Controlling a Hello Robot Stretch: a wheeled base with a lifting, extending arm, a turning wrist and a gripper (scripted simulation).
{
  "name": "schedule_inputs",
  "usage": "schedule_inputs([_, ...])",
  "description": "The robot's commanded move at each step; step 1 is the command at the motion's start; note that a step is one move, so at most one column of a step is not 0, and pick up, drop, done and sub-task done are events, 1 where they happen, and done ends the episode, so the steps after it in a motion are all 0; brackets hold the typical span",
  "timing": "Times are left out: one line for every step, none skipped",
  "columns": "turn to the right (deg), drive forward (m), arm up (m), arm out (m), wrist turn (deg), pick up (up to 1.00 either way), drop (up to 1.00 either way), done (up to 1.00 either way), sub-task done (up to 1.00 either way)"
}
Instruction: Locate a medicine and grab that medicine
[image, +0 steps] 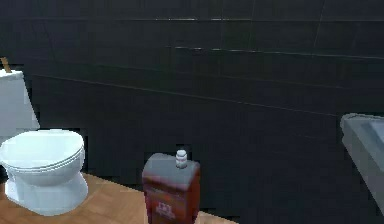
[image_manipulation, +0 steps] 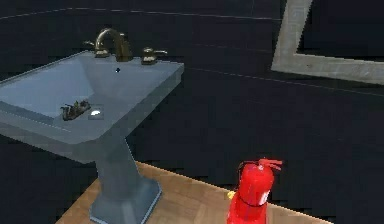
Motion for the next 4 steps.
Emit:
schedule_inputs([0.0, 0.65, 0.00, 0.00, 0.0, 0.00, 0.00, 0.00, 0.00])
schedule_inputs([-45.0, 0.00, 0.00, 0.00, 0.0, 0.00, 0.00, 0.00, 0.00])
schedule_inputs([-42.0, 0.00, 0.00, 0.00, 0.0, 0.00, 0.00, 0.00, 0.00])
schedule_inputs([-9.0, 0.00, 0.00, 0.00, 0.0, 0.00, 0.00, 0.00, 0.00])
